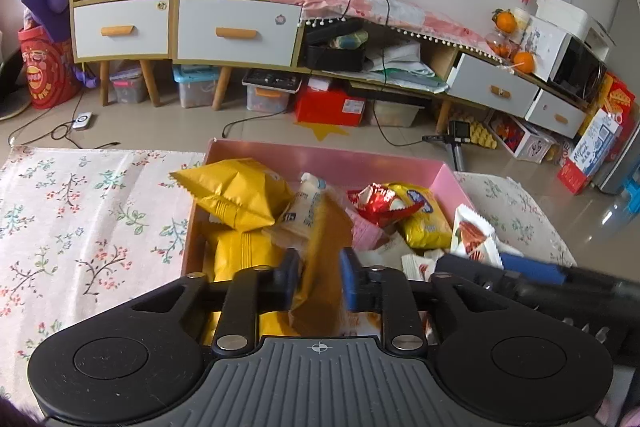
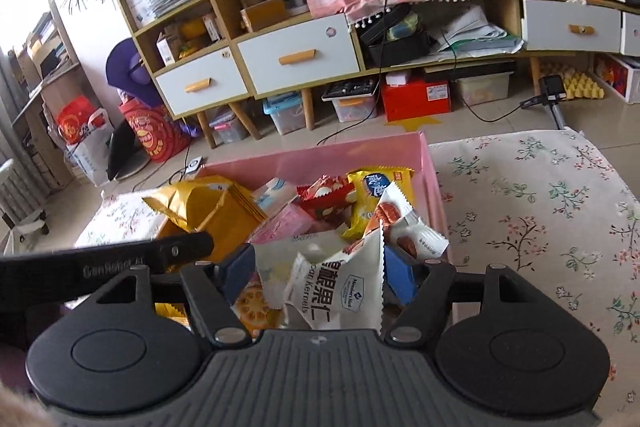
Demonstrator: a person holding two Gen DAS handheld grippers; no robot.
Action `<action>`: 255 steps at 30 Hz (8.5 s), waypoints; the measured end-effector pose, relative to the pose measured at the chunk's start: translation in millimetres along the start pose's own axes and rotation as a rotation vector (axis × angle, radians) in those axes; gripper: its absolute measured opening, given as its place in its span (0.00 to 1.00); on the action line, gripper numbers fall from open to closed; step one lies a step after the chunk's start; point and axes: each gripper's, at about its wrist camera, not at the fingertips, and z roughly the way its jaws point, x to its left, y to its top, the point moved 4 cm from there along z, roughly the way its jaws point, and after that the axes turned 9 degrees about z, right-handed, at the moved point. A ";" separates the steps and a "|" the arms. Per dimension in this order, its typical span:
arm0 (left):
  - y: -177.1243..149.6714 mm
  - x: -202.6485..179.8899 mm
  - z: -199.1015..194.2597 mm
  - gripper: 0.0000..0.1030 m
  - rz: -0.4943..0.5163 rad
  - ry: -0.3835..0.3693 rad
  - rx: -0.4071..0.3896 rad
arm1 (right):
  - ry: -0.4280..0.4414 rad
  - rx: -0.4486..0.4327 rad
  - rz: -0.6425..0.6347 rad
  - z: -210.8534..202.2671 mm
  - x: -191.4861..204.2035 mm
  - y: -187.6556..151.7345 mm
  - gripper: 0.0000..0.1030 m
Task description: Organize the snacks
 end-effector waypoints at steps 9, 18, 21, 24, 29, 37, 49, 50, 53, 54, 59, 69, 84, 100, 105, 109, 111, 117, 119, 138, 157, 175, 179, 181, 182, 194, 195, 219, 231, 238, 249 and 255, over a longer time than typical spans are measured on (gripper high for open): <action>-15.0 -0.9 -21.3 0.54 0.011 0.000 -0.002 | -0.004 -0.025 -0.032 -13.6 1.7 2.3 0.78; -31.8 -9.7 -45.3 0.72 0.076 0.018 0.004 | -0.016 -0.033 -0.019 -29.4 -5.6 -0.9 0.86; -39.1 -15.3 -53.1 0.76 0.105 0.025 0.009 | -0.024 -0.029 -0.031 -34.2 -7.9 -4.5 0.88; -45.6 -18.3 -58.9 0.78 0.115 0.022 0.016 | -0.040 -0.027 -0.056 -39.6 -9.4 -8.0 0.89; -58.8 -25.6 -68.7 0.87 0.131 0.008 0.014 | -0.045 -0.026 -0.077 -52.1 -13.3 -13.2 0.94; -78.9 -33.3 -72.4 0.92 0.201 0.038 0.047 | -0.080 -0.038 -0.121 -70.3 -29.0 -21.6 0.99; -101.2 -54.3 -60.1 0.94 0.283 0.023 0.043 | -0.166 -0.014 -0.229 -68.4 -50.9 -41.1 1.00; -102.5 -56.8 -58.0 0.94 0.293 0.019 0.044 | -0.165 -0.010 -0.243 -67.9 -52.2 -43.1 1.00; -106.3 -65.3 -52.0 0.94 0.316 0.007 0.039 | -0.169 0.002 -0.287 -64.7 -55.6 -49.7 1.00; -107.4 -68.2 -49.8 0.94 0.322 -0.001 0.038 | -0.172 0.010 -0.299 -62.7 -57.5 -52.2 1.00; -109.9 -79.7 -37.1 0.94 0.345 -0.042 0.024 | -0.170 0.042 -0.308 -55.5 -72.1 -58.8 1.00; -101.9 -92.6 -8.7 0.93 0.318 -0.099 -0.010 | -0.138 0.095 -0.337 -38.0 -85.1 -69.5 0.99; -85.1 -96.1 5.2 0.71 0.255 -0.151 -0.050 | -0.059 0.052 -0.361 -32.0 -78.3 -67.6 0.95; -85.0 -93.2 -0.4 0.25 0.245 -0.188 -0.035 | 0.000 0.050 -0.442 -32.6 -56.5 -67.0 0.35; -86.6 -88.8 -4.7 0.24 0.240 -0.184 -0.038 | -0.009 0.044 -0.456 -33.7 -54.4 -67.6 0.32; -87.3 -85.1 -8.7 0.24 0.235 -0.183 -0.041 | -0.008 0.044 -0.452 -34.4 -54.6 -66.1 0.31; -88.0 -83.7 -11.1 0.24 0.241 -0.184 -0.042 | -0.006 0.047 -0.455 -35.0 -54.2 -66.4 0.31; -91.9 -78.2 -21.5 0.24 0.259 -0.194 -0.045 | 0.003 0.050 -0.473 -39.5 -49.1 -68.9 0.31; -92.3 -75.9 -24.6 0.24 0.257 -0.194 -0.046 | 0.006 0.050 -0.480 -41.1 -46.8 -69.3 0.31; -94.2 -67.6 -53.3 0.24 0.270 -0.158 -0.047 | 0.043 0.029 -0.518 -52.9 -21.5 -69.1 0.31; -52.6 -31.4 -84.7 0.24 0.145 -0.108 -0.124 | 0.106 -0.047 -0.361 -59.7 14.8 -39.8 0.31; 8.5 -39.1 -10.9 0.25 0.091 -0.118 -0.065 | -0.010 -0.065 -0.190 -0.8 4.8 28.4 0.31; 14.7 -46.7 8.3 0.25 0.102 -0.116 -0.051 | -0.046 -0.036 -0.177 16.2 -0.5 35.5 0.31; 16.3 -49.2 17.6 0.25 0.110 -0.112 -0.039 | -0.057 -0.028 -0.166 22.4 -4.3 37.3 0.31; 16.1 -49.0 20.8 0.25 0.114 -0.108 -0.034 | -0.059 -0.022 -0.162 25.3 -5.7 38.0 0.31; 20.4 -53.6 49.5 0.28 0.137 -0.067 -0.003 | -0.086 0.011 -0.160 42.5 -11.4 40.7 0.28; 20.6 -53.9 49.9 0.30 0.139 -0.065 -0.005 | -0.084 0.014 -0.152 41.6 -12.1 39.9 0.29; -4.4 -64.5 -11.7 0.88 0.207 -0.007 -0.016 | -0.069 -0.022 -0.105 -3.8 -13.0 41.5 0.75; -41.2 -60.1 -52.7 0.97 0.248 0.079 0.037 | -0.044 -0.002 -0.108 -43.1 -9.7 5.5 0.94; -59.7 -53.3 -74.4 0.98 0.239 0.149 0.067 | -0.113 0.030 -0.137 -52.9 -8.3 -20.9 0.98; -82.1 -38.3 -108.8 0.98 0.119 0.237 0.152 | -0.207 0.092 -0.153 -72.8 3.7 -54.3 1.00; -89.8 -38.8 -119.8 0.98 0.096 0.253 0.182 | -0.227 0.124 -0.165 -82.1 7.3 -63.0 1.00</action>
